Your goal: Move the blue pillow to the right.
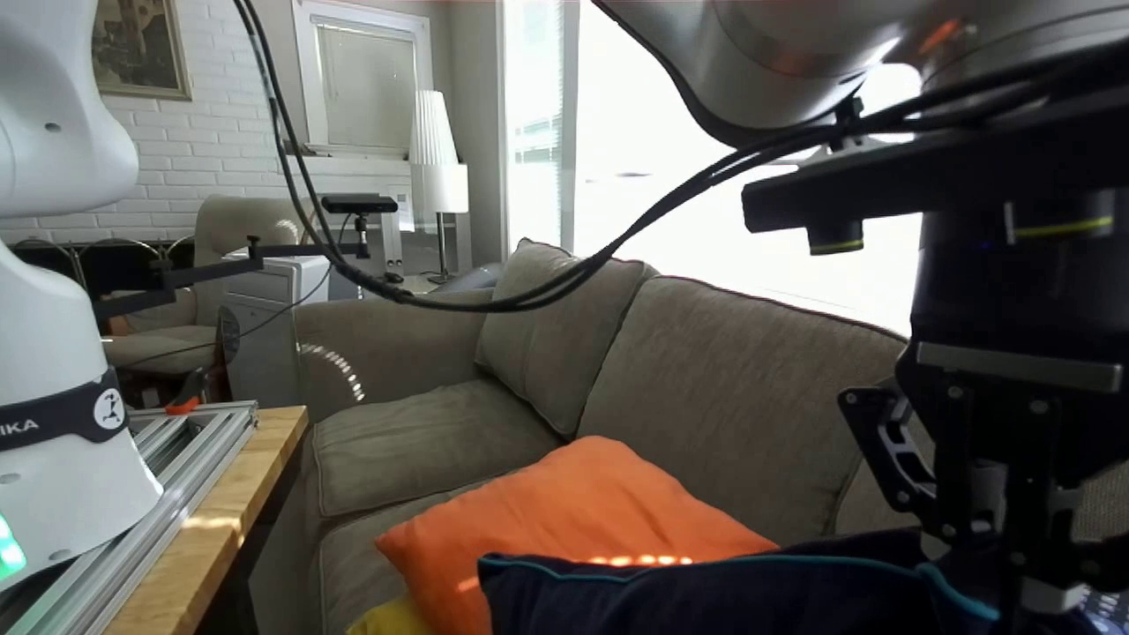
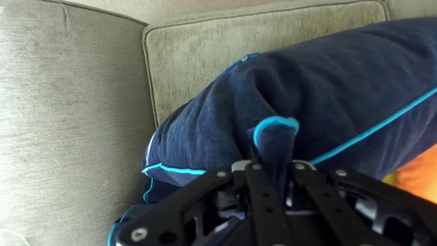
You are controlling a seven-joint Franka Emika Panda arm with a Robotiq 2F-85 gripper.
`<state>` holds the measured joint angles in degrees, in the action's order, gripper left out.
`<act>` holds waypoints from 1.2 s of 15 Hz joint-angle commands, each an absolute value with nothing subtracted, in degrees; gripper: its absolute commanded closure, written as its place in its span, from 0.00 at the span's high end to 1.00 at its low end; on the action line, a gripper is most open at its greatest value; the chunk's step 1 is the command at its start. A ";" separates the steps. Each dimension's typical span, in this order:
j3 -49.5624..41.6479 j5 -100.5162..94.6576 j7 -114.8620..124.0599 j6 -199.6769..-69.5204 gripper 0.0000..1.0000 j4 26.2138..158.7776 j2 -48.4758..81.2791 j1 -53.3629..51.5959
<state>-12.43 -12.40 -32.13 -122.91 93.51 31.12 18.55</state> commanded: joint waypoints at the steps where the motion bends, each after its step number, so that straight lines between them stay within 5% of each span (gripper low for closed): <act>1: -10.71 -10.82 -28.13 -124.18 0.03 86.14 36.24 19.93; 18: -15.48 -10.24 -0.57 -126.71 0.03 54.75 59.39 24.11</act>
